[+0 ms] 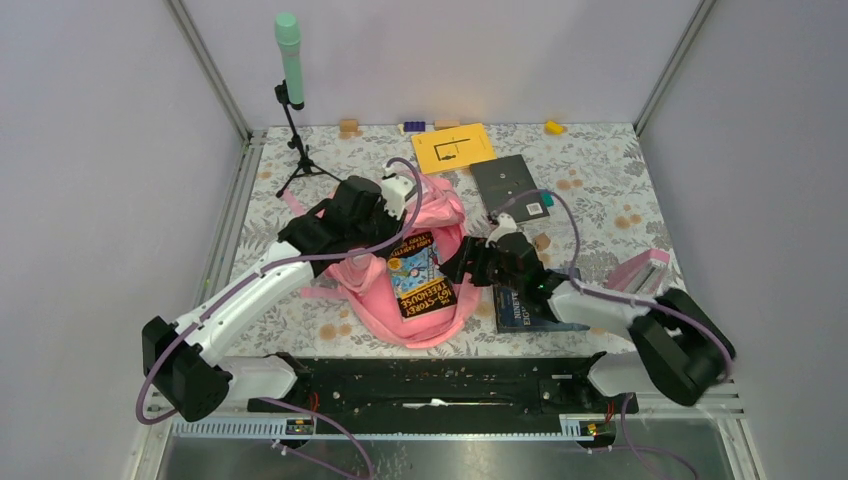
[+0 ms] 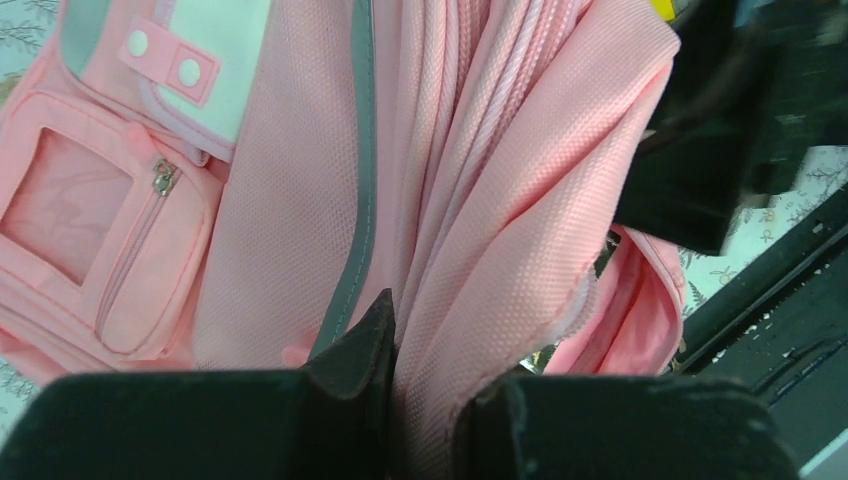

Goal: Pack the student bag
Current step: Place the book in the student bag.

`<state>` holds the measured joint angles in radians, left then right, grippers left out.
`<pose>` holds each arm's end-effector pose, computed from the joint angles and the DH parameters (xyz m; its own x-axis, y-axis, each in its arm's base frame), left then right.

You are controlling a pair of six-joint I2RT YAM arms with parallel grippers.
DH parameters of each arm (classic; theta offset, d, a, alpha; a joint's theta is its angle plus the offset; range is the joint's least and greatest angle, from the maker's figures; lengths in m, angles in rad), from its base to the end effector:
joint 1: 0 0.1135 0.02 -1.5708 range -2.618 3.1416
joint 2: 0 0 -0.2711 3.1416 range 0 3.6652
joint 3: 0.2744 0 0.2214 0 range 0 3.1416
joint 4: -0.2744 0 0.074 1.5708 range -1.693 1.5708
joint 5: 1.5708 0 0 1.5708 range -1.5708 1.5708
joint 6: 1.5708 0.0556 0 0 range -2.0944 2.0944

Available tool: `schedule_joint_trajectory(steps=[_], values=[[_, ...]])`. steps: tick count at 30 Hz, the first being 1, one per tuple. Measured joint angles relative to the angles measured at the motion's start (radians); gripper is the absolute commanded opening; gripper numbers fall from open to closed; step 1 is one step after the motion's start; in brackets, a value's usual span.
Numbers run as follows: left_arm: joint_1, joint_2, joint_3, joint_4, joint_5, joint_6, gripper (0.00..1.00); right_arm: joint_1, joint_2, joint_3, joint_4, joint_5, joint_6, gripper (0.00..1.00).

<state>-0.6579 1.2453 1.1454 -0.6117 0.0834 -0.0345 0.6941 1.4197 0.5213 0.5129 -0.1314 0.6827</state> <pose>0.1945 -0.1561 0.3243 -0.5392 0.3732 -0.7550 0.6410 0.7633 -0.0805 0.2094 0.1838 0.2036 -0.6832 0.2451 -0.6878 -0.3821 0.6827 0.6228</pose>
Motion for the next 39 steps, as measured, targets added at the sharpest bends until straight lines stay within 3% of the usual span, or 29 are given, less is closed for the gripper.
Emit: schedule_joint_trajectory(steps=[9, 14, 20, 24, 27, 33, 39], values=[[0.005, -0.016, 0.0, -0.002, -0.051, 0.003, 0.0, 0.0, -0.408, 0.0, -0.418, 0.301, -0.17, 1.0], [0.008, -0.016, 0.0, -0.008, -0.087, 0.008, 0.0, 0.0, -0.48, 0.009, -0.646, 0.427, -0.196, 1.0], [0.012, -0.016, 0.0, -0.017, -0.105, 0.012, 0.0, 0.013, -0.547, 0.015, -0.835, 0.467, -0.217, 1.0], [0.013, -0.016, 0.0, -0.019, -0.091, 0.021, 0.0, 0.024, -0.65, 0.008, -0.769, 0.337, -0.251, 1.0], [0.017, -0.019, 0.0, -0.024, -0.068, 0.032, 0.0, 0.027, -0.626, 0.009, -0.641, 0.187, -0.257, 1.0], [0.025, -0.042, -0.002, -0.031, -0.042, 0.034, 0.0, 0.03, -0.328, 0.079, -0.401, -0.029, -0.229, 0.99], [0.028, -0.059, -0.01, -0.039, -0.014, 0.033, 0.0, 0.032, -0.084, 0.131, -0.258, -0.125, -0.208, 0.99]])
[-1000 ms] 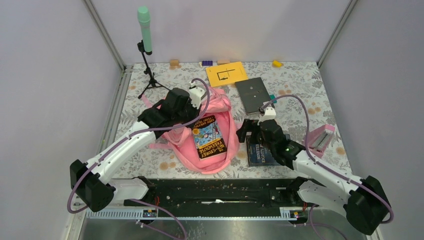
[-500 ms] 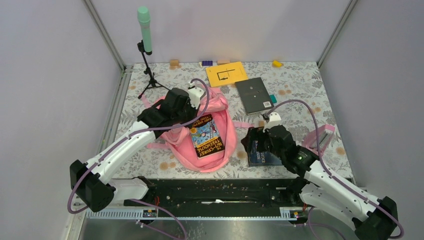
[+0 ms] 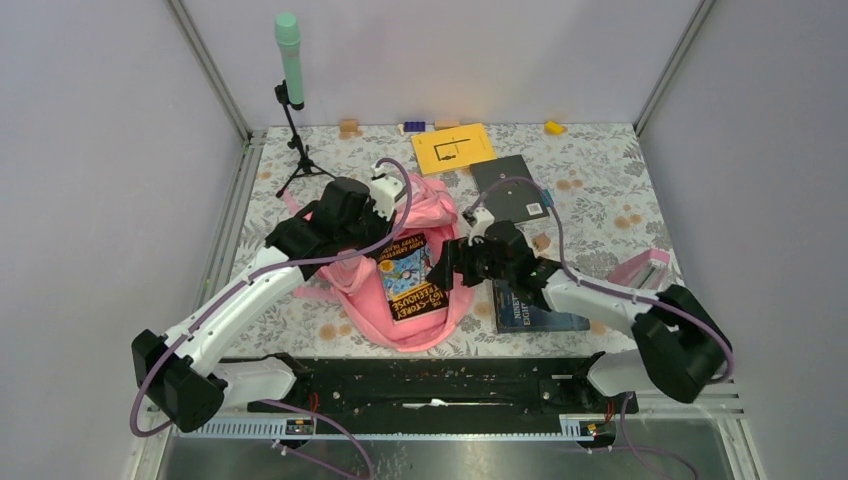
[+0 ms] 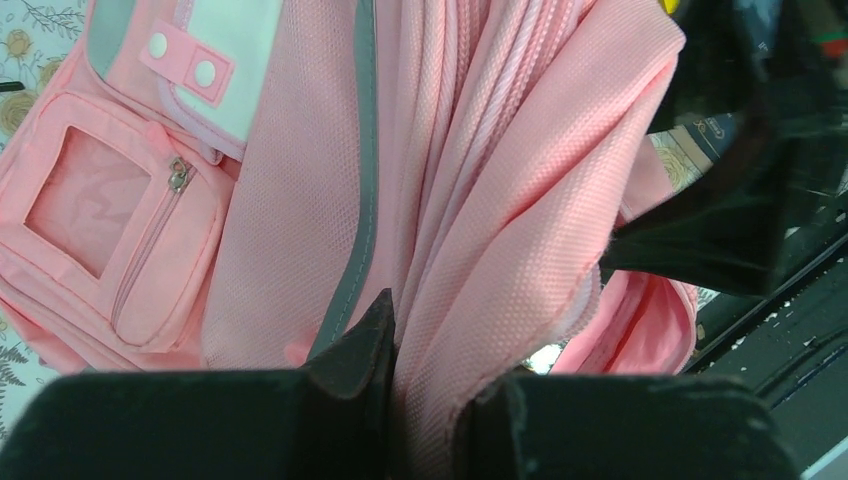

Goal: Pack the student bag
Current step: Place the book in the student bag.

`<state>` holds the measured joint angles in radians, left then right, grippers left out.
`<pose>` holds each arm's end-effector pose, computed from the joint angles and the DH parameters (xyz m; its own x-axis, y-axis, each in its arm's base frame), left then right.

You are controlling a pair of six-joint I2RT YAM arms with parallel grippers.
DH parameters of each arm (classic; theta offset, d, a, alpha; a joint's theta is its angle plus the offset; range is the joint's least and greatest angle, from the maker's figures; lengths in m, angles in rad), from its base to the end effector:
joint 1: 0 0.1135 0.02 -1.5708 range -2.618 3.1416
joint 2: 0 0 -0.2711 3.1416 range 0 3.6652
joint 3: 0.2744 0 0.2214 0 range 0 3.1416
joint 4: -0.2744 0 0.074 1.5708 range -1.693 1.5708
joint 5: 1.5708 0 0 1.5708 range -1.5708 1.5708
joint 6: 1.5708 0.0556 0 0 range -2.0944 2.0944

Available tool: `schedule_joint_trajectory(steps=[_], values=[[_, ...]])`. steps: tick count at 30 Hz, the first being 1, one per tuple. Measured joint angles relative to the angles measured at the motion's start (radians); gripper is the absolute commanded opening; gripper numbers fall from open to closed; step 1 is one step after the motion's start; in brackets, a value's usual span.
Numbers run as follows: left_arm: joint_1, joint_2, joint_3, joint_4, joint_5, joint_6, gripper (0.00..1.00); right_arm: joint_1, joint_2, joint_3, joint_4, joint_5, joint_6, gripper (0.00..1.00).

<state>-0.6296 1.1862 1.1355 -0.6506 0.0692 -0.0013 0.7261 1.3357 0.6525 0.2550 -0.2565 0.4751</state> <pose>0.1861 -0.1404 0.3304 -0.5223 0.3789 -0.7639 0.6294 0.7757 -0.0456 0.1972 0.1940 0.2361 -0.6488 0.0156 -0.7608 -0.5825 0.6331 0.5098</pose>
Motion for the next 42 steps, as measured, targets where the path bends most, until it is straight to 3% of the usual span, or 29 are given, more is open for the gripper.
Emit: schedule_joint_trajectory(steps=[9, 14, 22, 24, 28, 33, 38, 42], values=[[0.006, 0.0, -0.006, -0.002, 0.032, 0.001, 0.0, 0.0, 0.259, 0.091, 0.083, 0.002, 0.02, 0.98], [0.006, 0.0, -0.018, 0.002, 0.052, -0.001, 0.0, 0.0, 0.291, 0.087, 0.094, -0.013, 0.082, 0.98], [0.01, 0.0, -0.05, 0.048, 0.089, -0.049, 0.0, 0.0, 0.366, 0.058, 0.281, -0.115, 0.236, 0.93], [0.01, 0.0, -0.052, 0.056, 0.092, -0.057, 0.0, 0.001, 0.371, 0.055, 0.31, -0.127, 0.269, 0.84], [0.011, 0.0, -0.052, 0.063, 0.098, -0.069, 0.0, 0.009, 0.371, 0.033, 0.359, -0.127, 0.337, 0.52], [0.011, 0.0, -0.054, 0.07, 0.108, -0.08, 0.0, 0.016, 0.372, -0.006, 0.425, -0.127, 0.424, 0.31], [0.011, 0.0, -0.054, 0.076, 0.108, -0.083, 0.0, 0.021, 0.399, -0.034, 0.56, -0.129, 0.512, 0.01], [0.011, 0.0, -0.054, 0.075, 0.106, -0.081, 0.0, 0.026, 0.402, -0.077, 0.657, -0.127, 0.552, 0.0]])
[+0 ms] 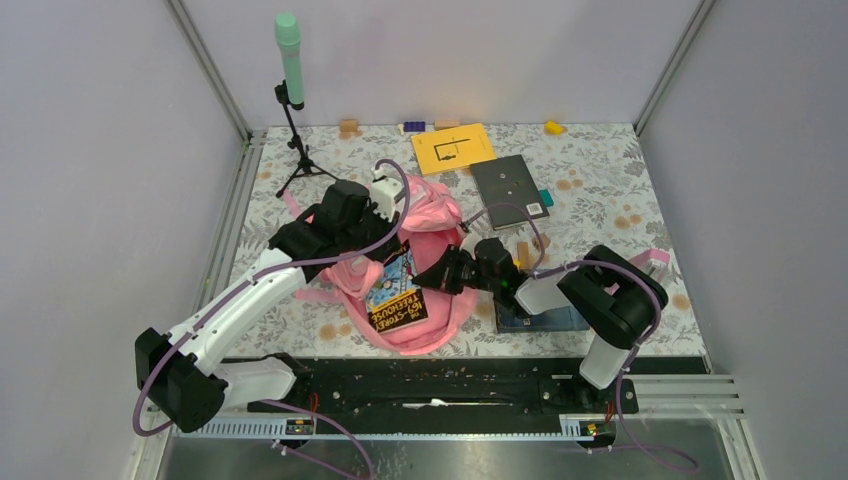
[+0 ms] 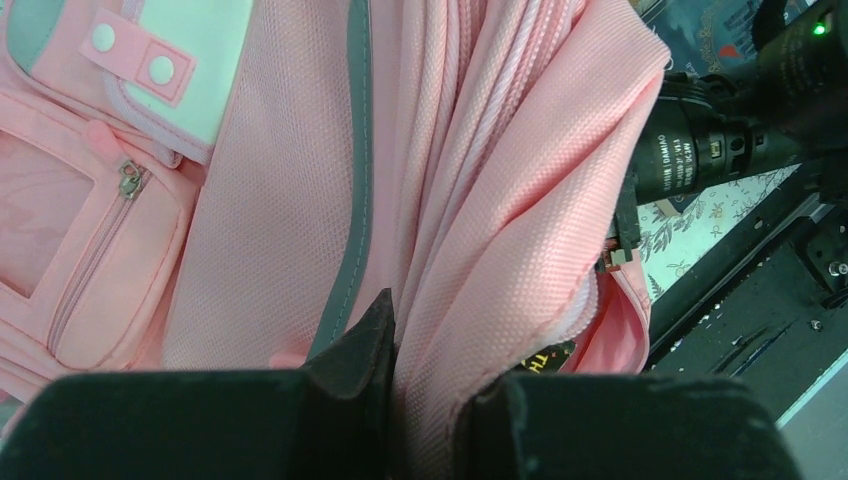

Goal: Pack the student bag
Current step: Place the book in the student bag.

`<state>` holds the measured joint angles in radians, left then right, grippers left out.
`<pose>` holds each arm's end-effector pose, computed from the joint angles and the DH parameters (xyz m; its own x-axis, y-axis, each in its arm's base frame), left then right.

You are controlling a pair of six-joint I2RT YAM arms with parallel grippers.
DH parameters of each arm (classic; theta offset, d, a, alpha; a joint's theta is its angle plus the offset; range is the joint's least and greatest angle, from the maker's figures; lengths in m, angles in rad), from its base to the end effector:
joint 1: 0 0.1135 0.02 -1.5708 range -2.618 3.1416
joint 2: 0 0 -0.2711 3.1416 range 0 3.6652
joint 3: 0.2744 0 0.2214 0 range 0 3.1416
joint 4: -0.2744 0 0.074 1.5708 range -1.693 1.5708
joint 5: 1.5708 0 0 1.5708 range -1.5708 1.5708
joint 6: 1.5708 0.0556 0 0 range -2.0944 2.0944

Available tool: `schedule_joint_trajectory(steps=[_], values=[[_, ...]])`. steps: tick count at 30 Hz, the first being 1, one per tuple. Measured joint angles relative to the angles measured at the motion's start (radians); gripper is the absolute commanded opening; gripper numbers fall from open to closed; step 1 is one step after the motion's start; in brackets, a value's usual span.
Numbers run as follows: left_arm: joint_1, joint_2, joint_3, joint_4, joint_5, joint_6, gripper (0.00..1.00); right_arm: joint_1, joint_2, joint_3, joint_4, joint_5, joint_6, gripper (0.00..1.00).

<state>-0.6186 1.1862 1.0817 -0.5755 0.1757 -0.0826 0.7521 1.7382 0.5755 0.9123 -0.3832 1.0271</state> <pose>0.1871 -0.1451 0.3213 -0.5668 0.3037 -0.7659 0.6371 0.7509 -0.1737 0.2242 0.2382 0.1779 -0.8622 0.2803 -0.4219 -0.3098 0.3672 0.8770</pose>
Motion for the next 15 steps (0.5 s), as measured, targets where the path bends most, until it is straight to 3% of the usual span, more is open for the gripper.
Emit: schedule_joint_trajectory(steps=[9, 15], values=[[-0.003, -0.067, 0.0, -0.021, -0.032, 0.08, 0.0, 0.003, -0.165, -0.053, 0.002, 0.017, -0.06, 0.0], [-0.004, -0.107, 0.001, -0.019, -0.032, 0.135, 0.0, 0.003, -0.176, -0.032, 0.02, -0.004, -0.063, 0.0]])
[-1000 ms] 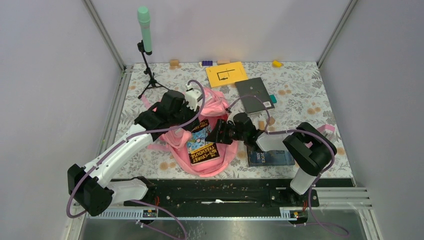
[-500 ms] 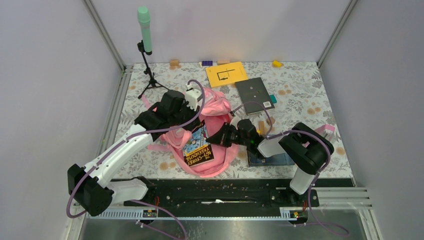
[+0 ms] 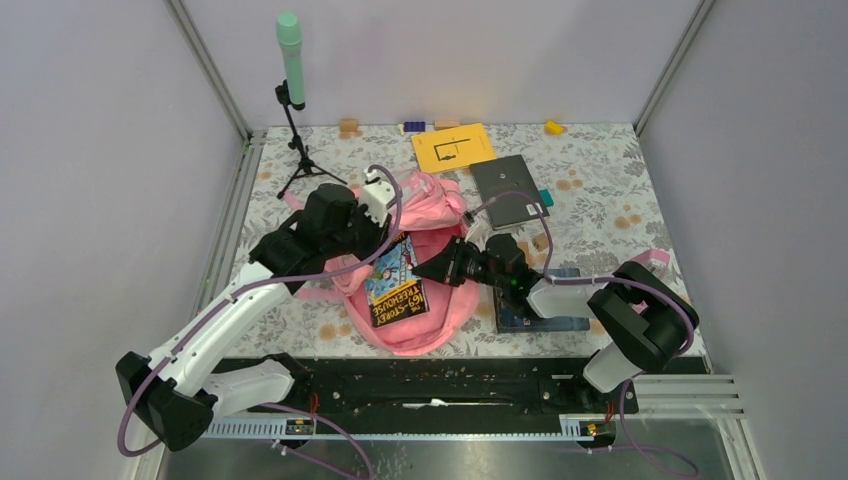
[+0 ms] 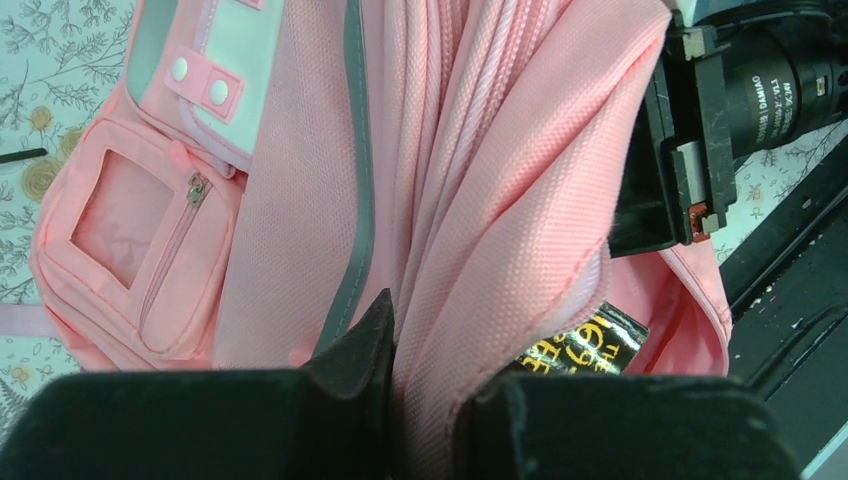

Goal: Pack the student bag
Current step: Place the book in the student bag, then pick up the book from the center of the board.

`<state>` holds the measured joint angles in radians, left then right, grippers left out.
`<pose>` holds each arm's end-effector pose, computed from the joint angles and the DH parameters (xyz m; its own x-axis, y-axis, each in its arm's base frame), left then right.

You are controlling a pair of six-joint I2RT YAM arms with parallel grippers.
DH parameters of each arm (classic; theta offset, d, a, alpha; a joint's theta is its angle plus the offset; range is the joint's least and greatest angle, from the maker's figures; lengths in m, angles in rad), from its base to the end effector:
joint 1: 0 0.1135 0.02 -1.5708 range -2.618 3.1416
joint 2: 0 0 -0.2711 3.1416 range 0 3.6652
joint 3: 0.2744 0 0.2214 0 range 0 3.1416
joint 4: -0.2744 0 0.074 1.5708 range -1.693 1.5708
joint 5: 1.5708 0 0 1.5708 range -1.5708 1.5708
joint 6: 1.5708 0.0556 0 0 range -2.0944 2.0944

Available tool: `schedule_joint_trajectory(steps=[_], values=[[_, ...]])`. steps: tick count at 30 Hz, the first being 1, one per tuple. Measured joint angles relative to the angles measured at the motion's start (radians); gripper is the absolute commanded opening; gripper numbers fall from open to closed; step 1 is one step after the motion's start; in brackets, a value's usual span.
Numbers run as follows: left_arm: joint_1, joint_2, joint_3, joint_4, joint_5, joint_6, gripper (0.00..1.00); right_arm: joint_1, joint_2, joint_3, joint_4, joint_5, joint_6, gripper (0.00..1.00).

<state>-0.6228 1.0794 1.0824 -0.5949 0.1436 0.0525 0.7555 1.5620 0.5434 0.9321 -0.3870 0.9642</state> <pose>0.1676 -0.1302 0.3412 -0.4172 0.3636 -0.8329 0.6966 0.7165 -0.0362 0.2080 0.2247 0.2238 -0.7824 0.3083 -0.5412 -0.4663 0.2860 0.8371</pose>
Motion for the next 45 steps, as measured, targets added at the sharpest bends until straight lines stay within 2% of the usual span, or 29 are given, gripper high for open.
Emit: schedule_joint_trajectory(steps=[6, 17, 18, 19, 21, 23, 25, 30, 37, 42, 45], values=[[-0.049, -0.011, 0.0, -0.002, -0.044, 0.041, 0.0, 0.003, -0.008, 0.022, -0.079, 0.066, 0.004, 0.0], [-0.079, -0.031, 0.0, 0.005, -0.05, 0.06, 0.0, 0.012, -0.004, 0.082, -0.185, 0.347, -0.021, 0.01], [-0.079, -0.031, 0.0, 0.007, -0.05, 0.06, 0.0, 0.013, -0.004, 0.09, -0.196, 0.37, -0.039, 0.1], [-0.079, -0.031, 0.0, 0.008, -0.051, 0.059, 0.0, 0.014, -0.004, 0.099, -0.207, 0.389, -0.057, 0.24], [-0.079, -0.03, 0.0, 0.013, -0.058, 0.057, 0.0, 0.015, -0.004, 0.119, -0.242, 0.419, -0.099, 0.55], [-0.079, -0.027, 0.0, 0.014, -0.072, 0.05, 0.0, 0.015, -0.004, 0.141, -0.266, 0.451, -0.139, 0.66], [-0.079, -0.016, 0.007, 0.013, -0.093, 0.037, 0.0, 0.013, -0.008, 0.151, -0.269, 0.474, -0.176, 0.71], [-0.082, 0.04, 0.049, 0.003, -0.128, -0.003, 0.0, 0.014, -0.061, 0.129, -0.283, 0.483, -0.229, 0.72], [-0.072, 0.112, 0.095, -0.002, -0.139, -0.061, 0.0, 0.019, -0.245, 0.016, -0.354, 0.445, -0.285, 0.72], [-0.039, 0.139, 0.101, 0.004, -0.14, -0.079, 0.0, 0.037, -0.487, -0.078, -0.496, 0.4, -0.318, 0.72], [-0.021, 0.14, 0.101, 0.005, -0.148, -0.079, 0.0, 0.041, -0.663, -0.117, -0.637, 0.41, -0.341, 0.72]])
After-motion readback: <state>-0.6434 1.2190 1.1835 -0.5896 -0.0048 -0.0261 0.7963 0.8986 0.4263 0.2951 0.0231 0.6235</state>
